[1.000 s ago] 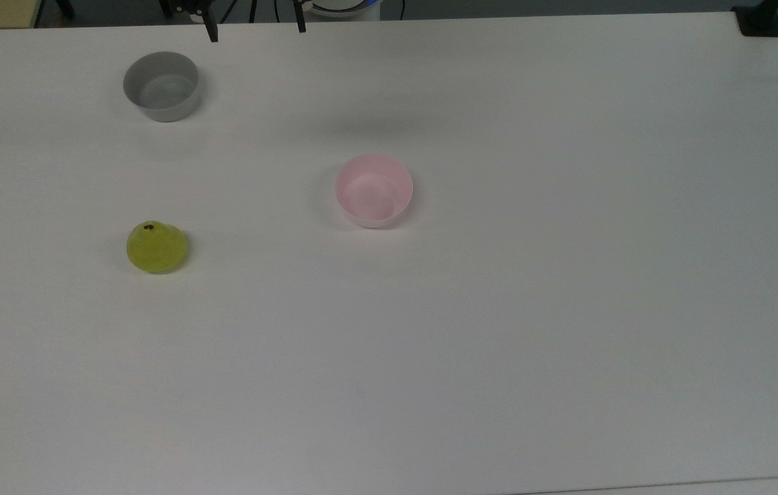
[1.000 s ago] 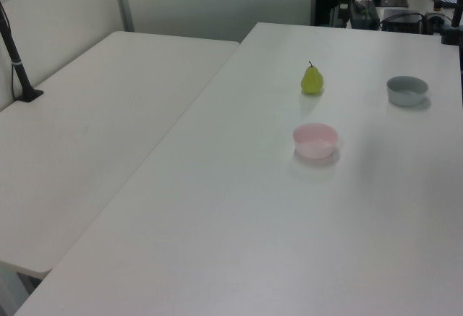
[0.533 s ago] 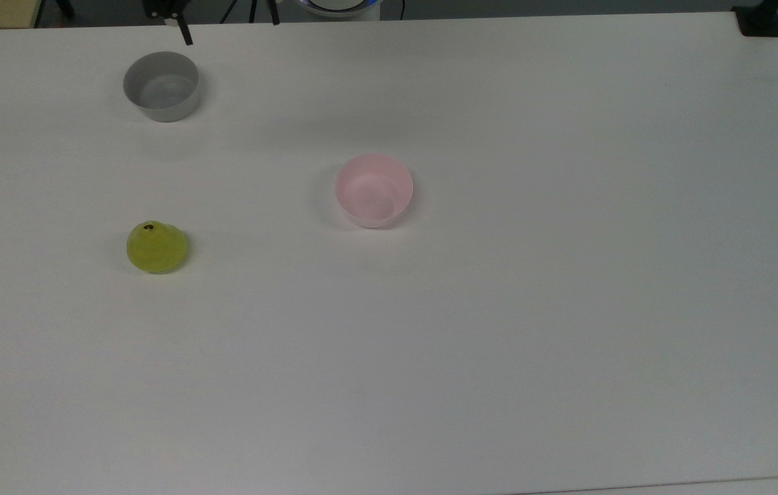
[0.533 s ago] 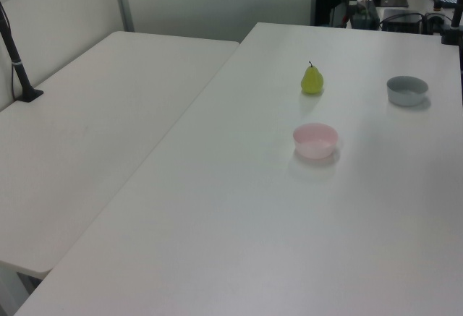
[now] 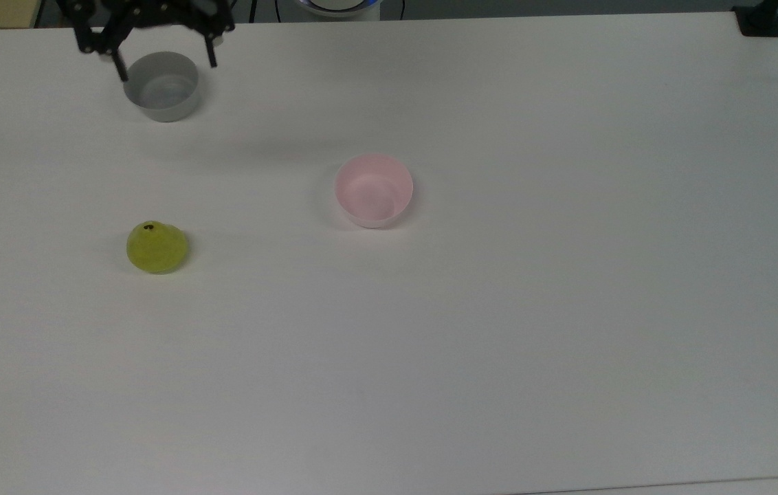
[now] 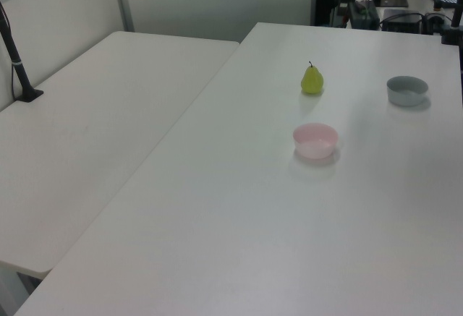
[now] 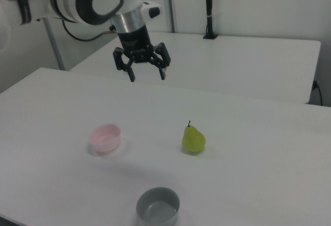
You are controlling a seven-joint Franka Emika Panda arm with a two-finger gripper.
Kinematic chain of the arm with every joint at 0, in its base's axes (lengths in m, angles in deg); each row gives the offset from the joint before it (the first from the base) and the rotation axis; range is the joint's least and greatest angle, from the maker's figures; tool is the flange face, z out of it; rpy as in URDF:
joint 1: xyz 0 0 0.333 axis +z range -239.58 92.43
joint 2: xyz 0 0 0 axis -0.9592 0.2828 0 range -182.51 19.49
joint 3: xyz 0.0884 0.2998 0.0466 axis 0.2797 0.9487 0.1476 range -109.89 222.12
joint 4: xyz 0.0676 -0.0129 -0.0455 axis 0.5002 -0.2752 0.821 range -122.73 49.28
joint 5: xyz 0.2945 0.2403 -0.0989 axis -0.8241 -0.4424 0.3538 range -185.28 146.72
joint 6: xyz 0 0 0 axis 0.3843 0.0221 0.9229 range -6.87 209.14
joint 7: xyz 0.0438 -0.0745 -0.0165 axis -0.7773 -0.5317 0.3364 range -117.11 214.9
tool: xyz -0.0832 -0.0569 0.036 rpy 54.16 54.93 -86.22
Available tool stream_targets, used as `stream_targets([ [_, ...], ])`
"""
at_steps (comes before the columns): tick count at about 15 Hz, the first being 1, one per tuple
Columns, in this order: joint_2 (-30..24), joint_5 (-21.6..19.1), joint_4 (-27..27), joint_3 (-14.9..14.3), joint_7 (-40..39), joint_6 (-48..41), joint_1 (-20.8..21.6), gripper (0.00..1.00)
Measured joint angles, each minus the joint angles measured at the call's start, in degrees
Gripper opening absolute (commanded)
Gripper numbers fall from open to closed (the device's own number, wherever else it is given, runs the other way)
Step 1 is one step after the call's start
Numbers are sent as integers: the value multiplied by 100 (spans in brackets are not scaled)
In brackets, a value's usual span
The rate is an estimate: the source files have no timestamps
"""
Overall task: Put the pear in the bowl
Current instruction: 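Move the open gripper over the green pear and lower it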
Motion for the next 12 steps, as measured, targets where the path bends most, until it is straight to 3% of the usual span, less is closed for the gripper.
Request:
stream_targets([
  [5, 506, -1, 5, -44, 71, 653, -195, 100],
  [12, 904, -3, 14, -79, 597, 690, -228, 100],
])
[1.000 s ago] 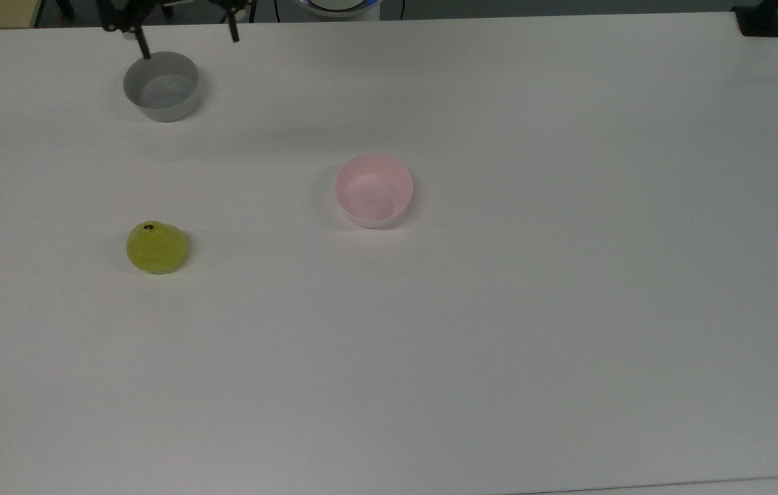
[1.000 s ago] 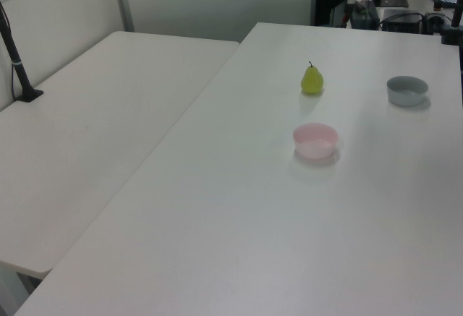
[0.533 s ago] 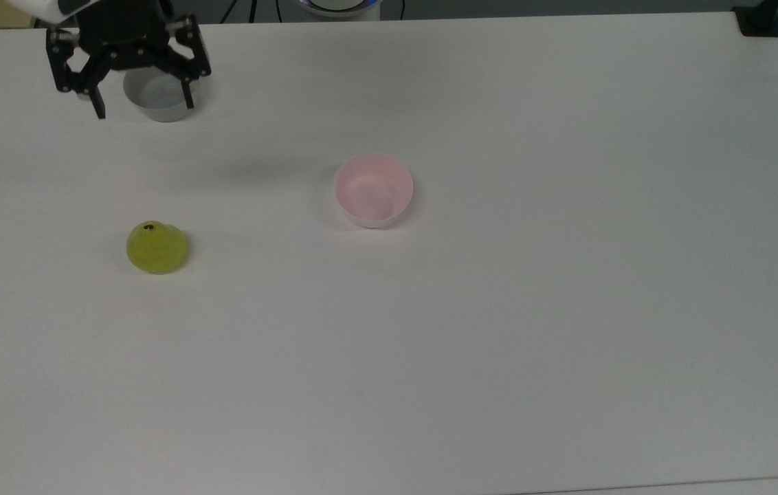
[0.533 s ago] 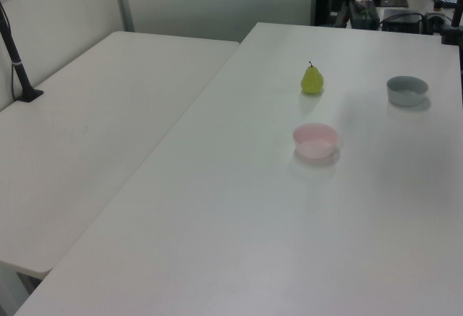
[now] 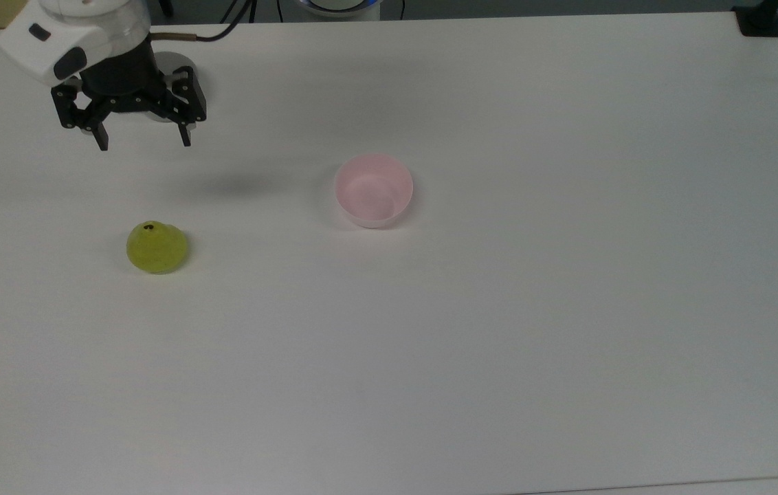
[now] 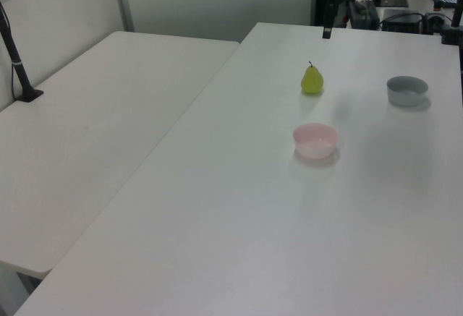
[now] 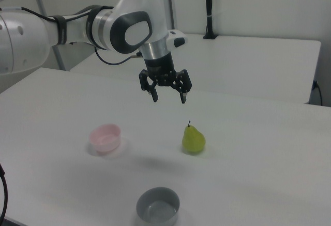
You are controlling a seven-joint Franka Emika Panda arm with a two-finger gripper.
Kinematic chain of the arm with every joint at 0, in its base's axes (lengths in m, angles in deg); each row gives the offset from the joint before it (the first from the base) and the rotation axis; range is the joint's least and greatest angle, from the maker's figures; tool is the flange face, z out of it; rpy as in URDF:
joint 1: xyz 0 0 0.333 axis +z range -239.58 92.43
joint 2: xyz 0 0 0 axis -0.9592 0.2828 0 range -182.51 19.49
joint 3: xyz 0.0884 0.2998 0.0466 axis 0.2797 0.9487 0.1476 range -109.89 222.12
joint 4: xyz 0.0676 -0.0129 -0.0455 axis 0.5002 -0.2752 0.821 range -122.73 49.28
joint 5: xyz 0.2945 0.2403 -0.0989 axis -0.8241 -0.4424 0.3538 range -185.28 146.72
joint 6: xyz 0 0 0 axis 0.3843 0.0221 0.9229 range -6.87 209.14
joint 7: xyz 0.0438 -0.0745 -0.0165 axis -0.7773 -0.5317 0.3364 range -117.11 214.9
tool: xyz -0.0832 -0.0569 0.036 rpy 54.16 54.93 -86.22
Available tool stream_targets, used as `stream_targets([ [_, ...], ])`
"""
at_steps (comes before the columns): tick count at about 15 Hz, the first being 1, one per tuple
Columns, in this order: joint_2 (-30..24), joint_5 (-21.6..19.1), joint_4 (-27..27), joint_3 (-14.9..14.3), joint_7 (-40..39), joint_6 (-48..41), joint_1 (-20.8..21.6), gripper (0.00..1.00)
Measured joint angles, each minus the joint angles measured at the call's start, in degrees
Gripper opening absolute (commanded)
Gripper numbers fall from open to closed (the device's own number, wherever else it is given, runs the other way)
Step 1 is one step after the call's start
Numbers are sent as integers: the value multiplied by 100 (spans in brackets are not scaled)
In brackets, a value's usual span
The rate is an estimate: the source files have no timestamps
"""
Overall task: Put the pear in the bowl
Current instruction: 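Move the open gripper over the green pear and lower it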
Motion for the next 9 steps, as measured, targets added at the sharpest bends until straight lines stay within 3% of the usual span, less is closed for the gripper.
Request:
stream_targets([
  [6, 469, -13, 109, -19, 235, 65, -123, 100],
  [9, 776, -26, 185, -18, 296, 572, -139, 100],
])
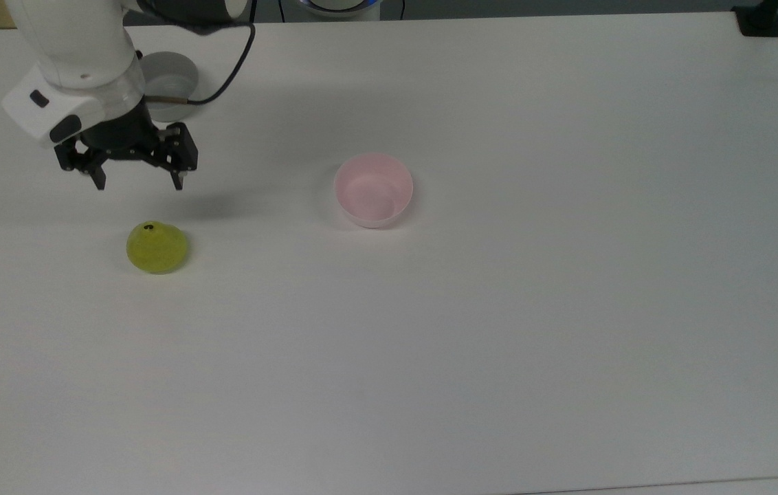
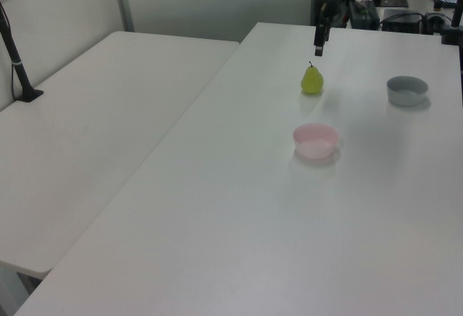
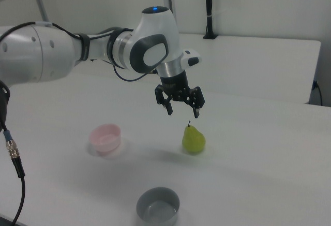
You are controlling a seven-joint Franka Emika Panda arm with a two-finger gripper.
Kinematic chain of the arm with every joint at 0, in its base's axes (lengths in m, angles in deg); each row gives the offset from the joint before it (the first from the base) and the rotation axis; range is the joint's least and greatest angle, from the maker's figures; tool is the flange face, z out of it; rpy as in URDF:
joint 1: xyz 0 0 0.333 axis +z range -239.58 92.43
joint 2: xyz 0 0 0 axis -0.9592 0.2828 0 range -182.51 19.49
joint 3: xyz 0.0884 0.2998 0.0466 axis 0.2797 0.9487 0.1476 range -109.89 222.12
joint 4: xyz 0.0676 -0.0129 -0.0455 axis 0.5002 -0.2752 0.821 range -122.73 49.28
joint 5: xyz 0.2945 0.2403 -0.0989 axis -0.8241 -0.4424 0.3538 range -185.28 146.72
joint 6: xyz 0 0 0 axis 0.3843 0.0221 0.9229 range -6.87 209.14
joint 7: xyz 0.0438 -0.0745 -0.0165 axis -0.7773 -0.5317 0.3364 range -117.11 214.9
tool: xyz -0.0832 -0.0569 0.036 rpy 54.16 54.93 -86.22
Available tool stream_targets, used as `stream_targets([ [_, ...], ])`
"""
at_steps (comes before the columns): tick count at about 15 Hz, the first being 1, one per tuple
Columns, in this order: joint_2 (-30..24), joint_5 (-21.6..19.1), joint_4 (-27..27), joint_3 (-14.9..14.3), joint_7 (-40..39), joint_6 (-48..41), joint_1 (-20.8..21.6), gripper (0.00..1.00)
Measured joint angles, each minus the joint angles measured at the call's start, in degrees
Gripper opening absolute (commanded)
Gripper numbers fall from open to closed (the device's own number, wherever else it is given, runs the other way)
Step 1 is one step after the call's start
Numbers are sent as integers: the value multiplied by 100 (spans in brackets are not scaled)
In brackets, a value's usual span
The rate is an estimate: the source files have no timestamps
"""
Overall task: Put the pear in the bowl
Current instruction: 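Move the open gripper over the green pear and lower it, then close the gripper around the green pear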
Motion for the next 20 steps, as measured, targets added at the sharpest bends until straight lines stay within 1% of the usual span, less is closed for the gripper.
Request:
stream_targets([
  [5, 421, 1, 26, 0, 158, 467, -2, 100],
  [9, 605, 12, 28, 0, 158, 719, -4, 100],
  [15, 827, 280, 23, 0, 160, 754, -6, 100],
  [17, 903, 338, 23, 0, 160, 775, -6, 88],
  [18, 942, 345, 15, 0, 160, 859, -6, 77],
  [19, 991, 346, -28, 0, 163, 1063, -6, 43],
  [20, 1021, 360, -60, 1, 170, 1177, -5, 20],
])
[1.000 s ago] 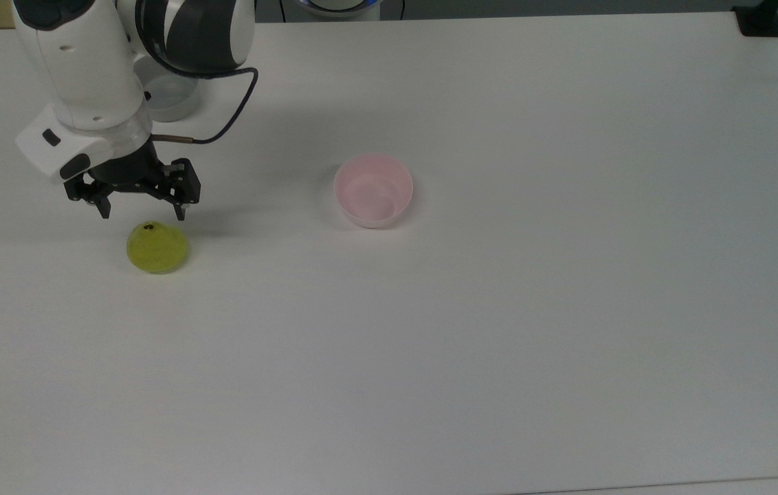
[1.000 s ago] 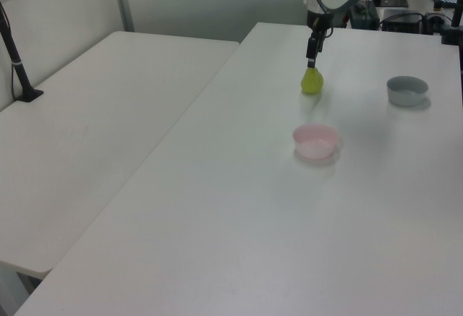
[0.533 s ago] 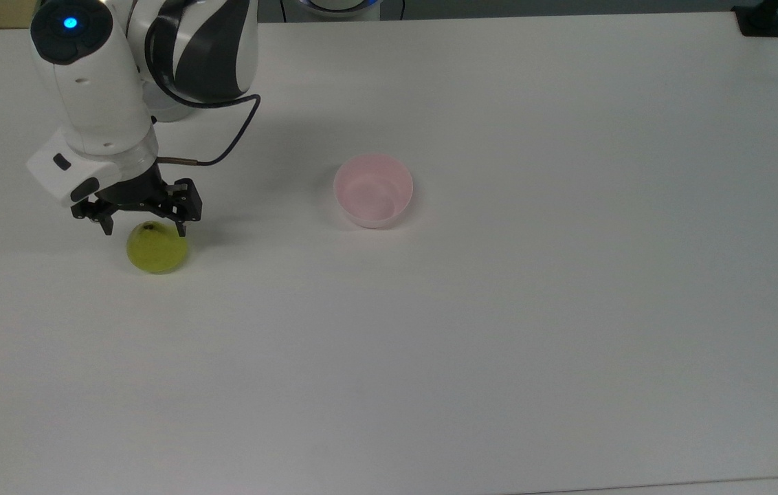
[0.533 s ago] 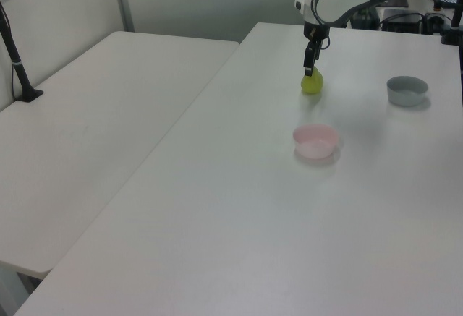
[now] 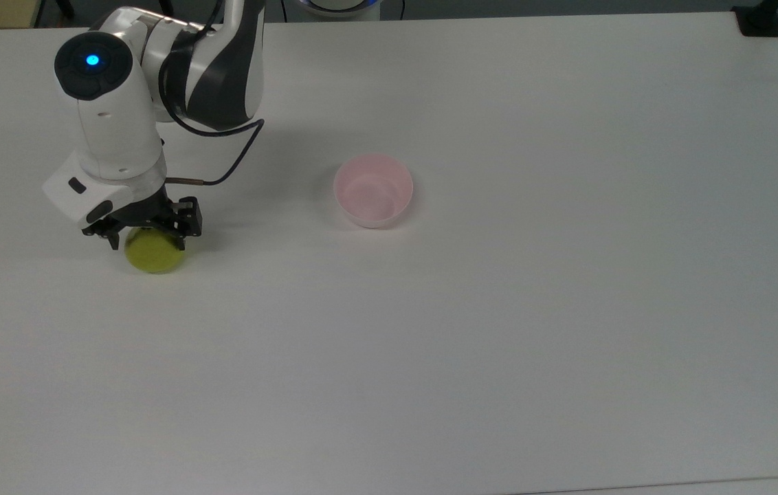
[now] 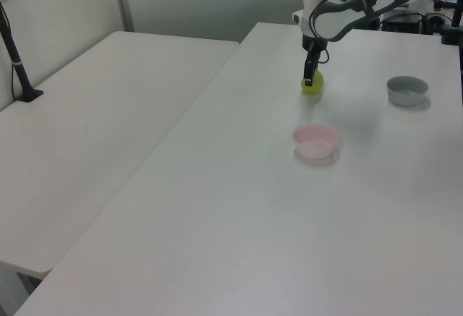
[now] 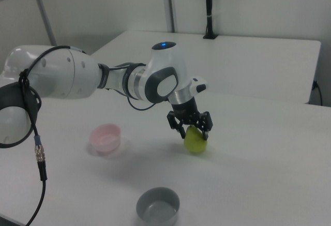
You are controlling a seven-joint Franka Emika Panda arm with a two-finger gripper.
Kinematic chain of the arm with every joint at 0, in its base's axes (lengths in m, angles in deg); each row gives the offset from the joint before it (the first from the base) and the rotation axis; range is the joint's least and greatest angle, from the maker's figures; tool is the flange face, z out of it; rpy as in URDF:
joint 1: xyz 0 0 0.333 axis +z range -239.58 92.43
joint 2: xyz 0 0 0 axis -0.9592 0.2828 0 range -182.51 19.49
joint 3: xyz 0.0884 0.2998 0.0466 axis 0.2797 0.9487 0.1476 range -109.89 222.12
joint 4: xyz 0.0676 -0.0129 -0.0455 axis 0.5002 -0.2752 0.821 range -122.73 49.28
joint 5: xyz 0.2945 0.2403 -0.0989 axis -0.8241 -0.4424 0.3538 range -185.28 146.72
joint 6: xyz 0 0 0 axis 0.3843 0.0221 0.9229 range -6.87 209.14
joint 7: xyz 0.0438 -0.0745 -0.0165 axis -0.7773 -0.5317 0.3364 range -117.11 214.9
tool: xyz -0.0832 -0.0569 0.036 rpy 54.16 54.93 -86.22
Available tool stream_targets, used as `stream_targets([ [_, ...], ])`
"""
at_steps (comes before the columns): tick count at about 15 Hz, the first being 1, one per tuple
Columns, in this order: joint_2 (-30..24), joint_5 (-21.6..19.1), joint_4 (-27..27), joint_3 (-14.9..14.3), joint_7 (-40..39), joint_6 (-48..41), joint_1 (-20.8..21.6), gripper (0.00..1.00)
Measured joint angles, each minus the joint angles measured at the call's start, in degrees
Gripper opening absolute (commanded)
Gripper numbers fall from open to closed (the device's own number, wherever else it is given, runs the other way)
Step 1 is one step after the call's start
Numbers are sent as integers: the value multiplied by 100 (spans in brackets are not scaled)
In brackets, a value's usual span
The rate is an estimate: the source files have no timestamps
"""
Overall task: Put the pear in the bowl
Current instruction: 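Close the gripper around the green pear, then lift the pear up off the table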
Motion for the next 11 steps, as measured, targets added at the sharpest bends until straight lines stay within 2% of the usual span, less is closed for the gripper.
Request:
stream_targets([
  [2, 0, 75, -27, 1, 107, 83, 2, 14],
  [8, -51, 85, -28, 9, 444, 50, 3, 14],
  [11, -311, 85, -2, 41, 449, -398, 20, 14],
])
